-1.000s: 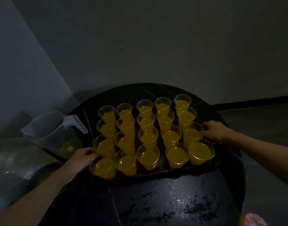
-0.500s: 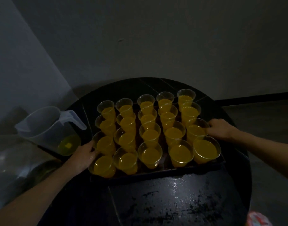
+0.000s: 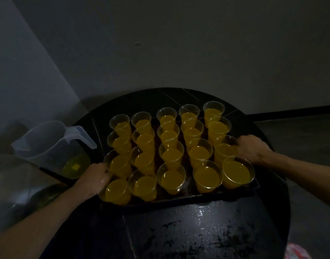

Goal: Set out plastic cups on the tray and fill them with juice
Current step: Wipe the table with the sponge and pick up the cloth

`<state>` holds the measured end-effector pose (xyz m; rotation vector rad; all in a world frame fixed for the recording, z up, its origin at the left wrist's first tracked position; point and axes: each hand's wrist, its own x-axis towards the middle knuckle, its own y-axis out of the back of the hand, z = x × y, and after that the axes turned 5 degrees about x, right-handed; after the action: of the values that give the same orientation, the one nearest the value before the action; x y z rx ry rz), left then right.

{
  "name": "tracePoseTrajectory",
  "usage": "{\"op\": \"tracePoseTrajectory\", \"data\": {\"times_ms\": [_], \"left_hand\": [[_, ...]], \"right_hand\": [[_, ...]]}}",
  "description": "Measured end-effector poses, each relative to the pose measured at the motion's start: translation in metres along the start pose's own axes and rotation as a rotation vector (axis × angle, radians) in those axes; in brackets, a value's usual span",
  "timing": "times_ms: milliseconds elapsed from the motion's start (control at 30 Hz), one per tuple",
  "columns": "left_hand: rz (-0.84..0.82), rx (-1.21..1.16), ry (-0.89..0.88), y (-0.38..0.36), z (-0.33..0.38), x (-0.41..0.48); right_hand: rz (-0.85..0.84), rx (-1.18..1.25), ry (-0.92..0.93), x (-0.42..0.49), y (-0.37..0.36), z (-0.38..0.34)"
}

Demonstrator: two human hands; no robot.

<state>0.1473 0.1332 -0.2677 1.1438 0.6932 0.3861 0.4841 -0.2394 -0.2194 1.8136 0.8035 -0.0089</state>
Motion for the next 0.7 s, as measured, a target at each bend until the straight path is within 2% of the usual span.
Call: {"op": "tracePoseTrajectory", "data": {"times_ms": [167, 433, 700], "left_hand": [[0.025, 0.069, -0.035, -0.021, -0.032, 0.023], [0.028, 0.148, -0.049, -0.020, -0.036, 0.024], [-0.019, 0.105, -0.116, 0.014, 0.013, -0.013]], "right_hand": [[-0.009, 0.048, 0.028, 0.004, -0.003, 0.004], [-0.013, 0.075, 0.027, 0.002, -0.001, 0.000], [-0.019, 0.113, 0.044, 0.000, 0.001, 0.001]]}}
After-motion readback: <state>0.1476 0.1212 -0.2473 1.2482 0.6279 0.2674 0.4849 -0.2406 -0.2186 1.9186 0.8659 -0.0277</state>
